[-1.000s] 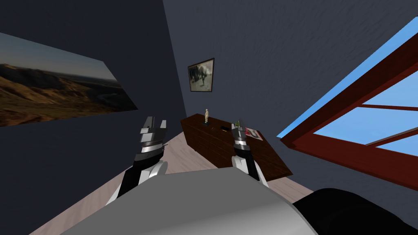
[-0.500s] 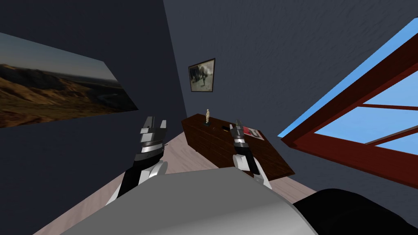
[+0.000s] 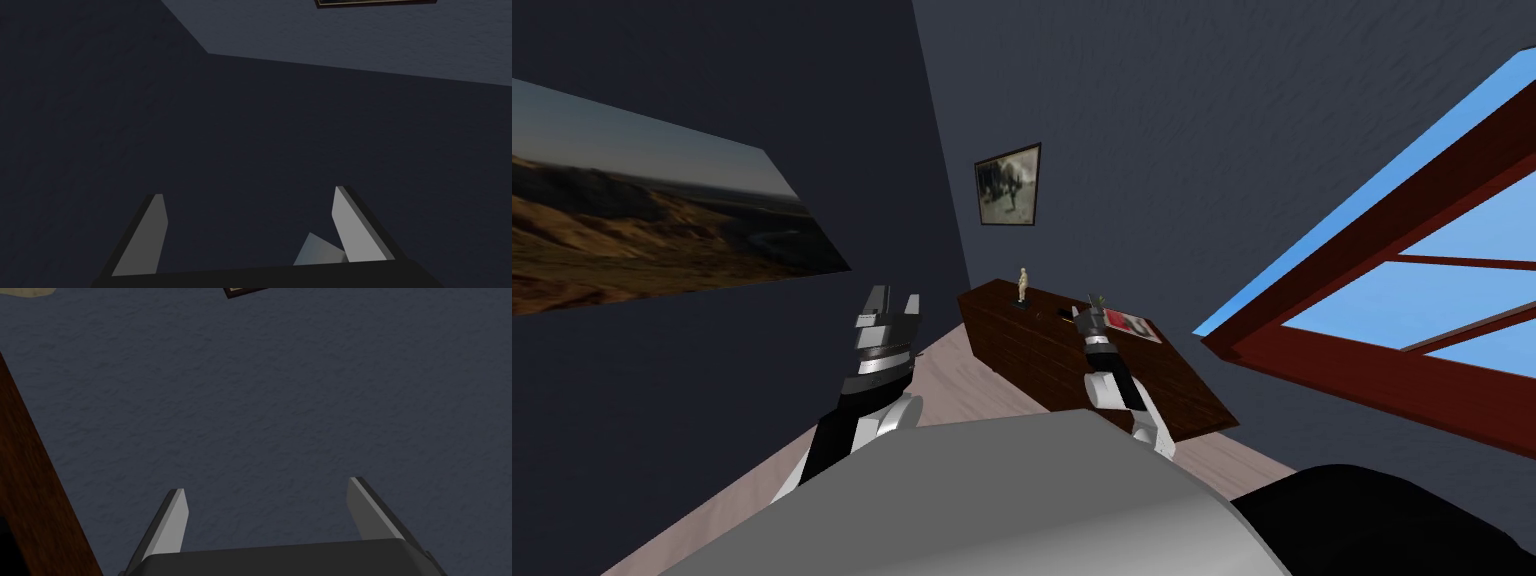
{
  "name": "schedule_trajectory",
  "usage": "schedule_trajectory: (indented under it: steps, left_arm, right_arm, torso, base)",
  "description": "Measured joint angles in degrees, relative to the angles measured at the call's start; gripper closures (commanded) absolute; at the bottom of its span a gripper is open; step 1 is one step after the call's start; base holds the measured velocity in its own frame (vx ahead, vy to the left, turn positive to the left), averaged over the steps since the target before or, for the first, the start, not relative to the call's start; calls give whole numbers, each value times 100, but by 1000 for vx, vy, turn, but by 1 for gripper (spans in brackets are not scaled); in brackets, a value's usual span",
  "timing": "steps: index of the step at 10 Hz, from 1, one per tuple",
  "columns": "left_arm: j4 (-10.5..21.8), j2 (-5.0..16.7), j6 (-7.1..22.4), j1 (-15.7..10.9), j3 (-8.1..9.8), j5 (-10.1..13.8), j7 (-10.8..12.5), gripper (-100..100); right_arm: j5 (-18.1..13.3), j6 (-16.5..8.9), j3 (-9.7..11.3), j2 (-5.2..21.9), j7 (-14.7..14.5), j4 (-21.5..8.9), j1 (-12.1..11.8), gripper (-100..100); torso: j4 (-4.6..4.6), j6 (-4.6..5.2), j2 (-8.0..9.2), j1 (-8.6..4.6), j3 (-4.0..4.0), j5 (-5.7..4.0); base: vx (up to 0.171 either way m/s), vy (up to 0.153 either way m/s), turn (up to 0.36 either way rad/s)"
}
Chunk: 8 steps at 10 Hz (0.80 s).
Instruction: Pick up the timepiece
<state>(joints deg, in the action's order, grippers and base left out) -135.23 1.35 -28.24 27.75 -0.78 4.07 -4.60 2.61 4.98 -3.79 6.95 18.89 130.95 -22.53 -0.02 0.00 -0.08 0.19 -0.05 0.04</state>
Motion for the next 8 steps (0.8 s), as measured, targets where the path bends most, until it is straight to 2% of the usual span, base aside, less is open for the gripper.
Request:
schedule_trajectory:
  steps: [1,8]
  left_arm:
    - [0,0,0,0,0,0,0,0]
    - [0,0,0,0,0,0,0,0]
  right_arm:
    - [30,-118,-4,26,92,-25,17,-100]
    - [479,-1188,-243,444,1013,-451,553,-100]
  torso:
    - [0,0,1,-2,0,0]
    - [-1,0,-4,4,-2,1]
  base:
    - [18,57,-24]
    - [18,54,-22]
